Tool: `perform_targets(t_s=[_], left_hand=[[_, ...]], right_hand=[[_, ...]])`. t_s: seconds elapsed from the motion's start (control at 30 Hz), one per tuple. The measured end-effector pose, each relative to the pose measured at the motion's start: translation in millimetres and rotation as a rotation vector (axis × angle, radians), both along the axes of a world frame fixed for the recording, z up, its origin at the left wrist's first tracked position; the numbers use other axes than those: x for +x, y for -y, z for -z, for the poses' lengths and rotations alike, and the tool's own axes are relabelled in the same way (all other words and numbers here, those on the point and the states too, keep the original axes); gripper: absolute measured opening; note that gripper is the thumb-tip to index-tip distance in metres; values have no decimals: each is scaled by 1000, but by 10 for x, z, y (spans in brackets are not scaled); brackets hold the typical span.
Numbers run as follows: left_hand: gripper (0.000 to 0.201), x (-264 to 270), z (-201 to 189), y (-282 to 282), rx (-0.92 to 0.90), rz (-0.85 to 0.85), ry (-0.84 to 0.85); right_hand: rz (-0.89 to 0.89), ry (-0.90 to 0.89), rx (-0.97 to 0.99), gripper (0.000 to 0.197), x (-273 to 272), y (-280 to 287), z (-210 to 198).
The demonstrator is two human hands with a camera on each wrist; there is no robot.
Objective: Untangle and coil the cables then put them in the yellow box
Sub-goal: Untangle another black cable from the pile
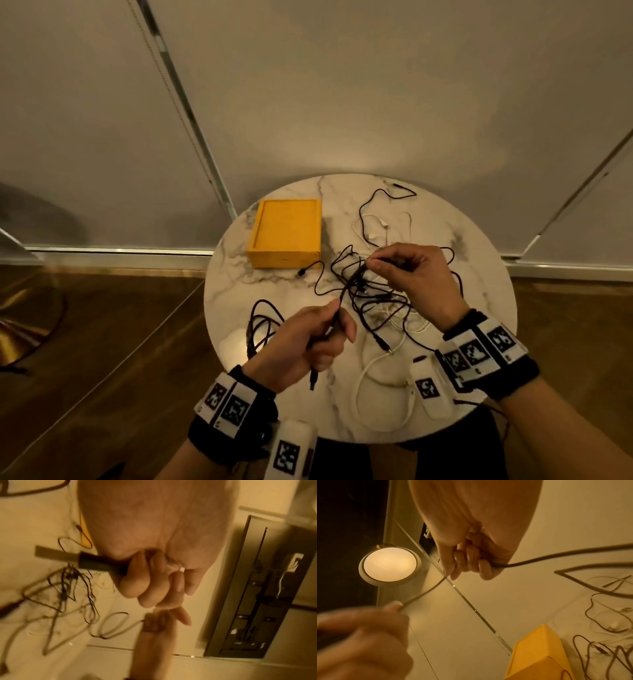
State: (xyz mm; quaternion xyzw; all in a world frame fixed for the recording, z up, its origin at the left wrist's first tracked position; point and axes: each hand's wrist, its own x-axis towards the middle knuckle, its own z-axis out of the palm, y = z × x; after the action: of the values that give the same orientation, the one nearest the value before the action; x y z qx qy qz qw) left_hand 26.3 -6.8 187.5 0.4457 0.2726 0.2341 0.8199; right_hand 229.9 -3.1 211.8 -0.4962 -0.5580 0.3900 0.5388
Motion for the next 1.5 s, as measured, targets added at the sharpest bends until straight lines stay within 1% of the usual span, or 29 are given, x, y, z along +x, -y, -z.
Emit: perform_targets(t_s=[0.07,0.13,0.17,0.2,0.27,0.3,0.37,0.43,0.5,0.57,0.63,0.7,0.77,0.8,0.83,0.9,0.97,1.0,1.1,1.13,1.2,1.27,1.33,1.43,1.5], left_hand=[[38,11,-105,5,-20,-56,170],[38,30,-218,-18,-24,-163,312],[38,40,-255,-42,-10,-216,350],[39,57,-285,-67,11,-258,366],[39,48,-279,-130,69,-321,376],[38,22,-256,-154,94,-346,373],[39,-65,-171,-183,153,-384,311],[41,-139,-74,-167,275,-381,134],[41,-170,36,-135,399,-366,-73],[45,-185,124,-94,454,-394,-190],[47,-209,175,-47,430,-448,-209],[47,-211,194,-10,430,-448,-237],[44,-204,232,18,524,-348,-371],[40,-201,242,31,574,-263,-450],[35,-203,247,54,585,-178,-500],[27,-200,231,103,502,-56,-491],[31,-179,189,163,411,30,-451],[34,-153,186,196,391,82,-434],[36,-87,236,243,425,244,-409],[36,-90,260,234,413,257,-395],[38,-114,234,152,372,202,-343],[43,-190,158,39,287,133,-242],[50,-247,81,-68,148,87,-61],[54,-186,-39,-116,2,94,210],[51,-80,-132,-130,-19,83,326]], right_hand=[[-59,61,-48,11,-49,28,116],[-195,144,-138,24,-182,137,307],[-271,199,-172,29,-276,221,418],[-331,266,-192,29,-371,319,547],[-423,433,-188,21,-525,499,750],[-453,533,-169,20,-566,568,812],[-504,687,-134,18,-606,635,814],[-531,776,-126,12,-612,651,729],[-523,871,-82,16,-581,653,660],[-487,921,-26,21,-508,643,645],[-483,929,-10,28,-441,654,656],[-506,921,7,30,-435,679,649],[-527,858,30,28,-434,675,610],[-523,818,43,28,-406,653,571],[-499,780,57,27,-357,621,530],[-400,697,67,26,-210,538,456],[-318,614,43,22,-86,473,390],[-306,582,31,22,-56,463,370],[-301,486,-3,22,-80,443,386],[-287,435,-24,21,-103,446,418],[-257,343,-58,17,-124,387,464],[-176,236,-100,7,-134,320,529],[-113,166,-121,14,-167,261,618],[-128,155,-146,23,-281,194,712],[-177,247,-126,33,-363,168,769]])
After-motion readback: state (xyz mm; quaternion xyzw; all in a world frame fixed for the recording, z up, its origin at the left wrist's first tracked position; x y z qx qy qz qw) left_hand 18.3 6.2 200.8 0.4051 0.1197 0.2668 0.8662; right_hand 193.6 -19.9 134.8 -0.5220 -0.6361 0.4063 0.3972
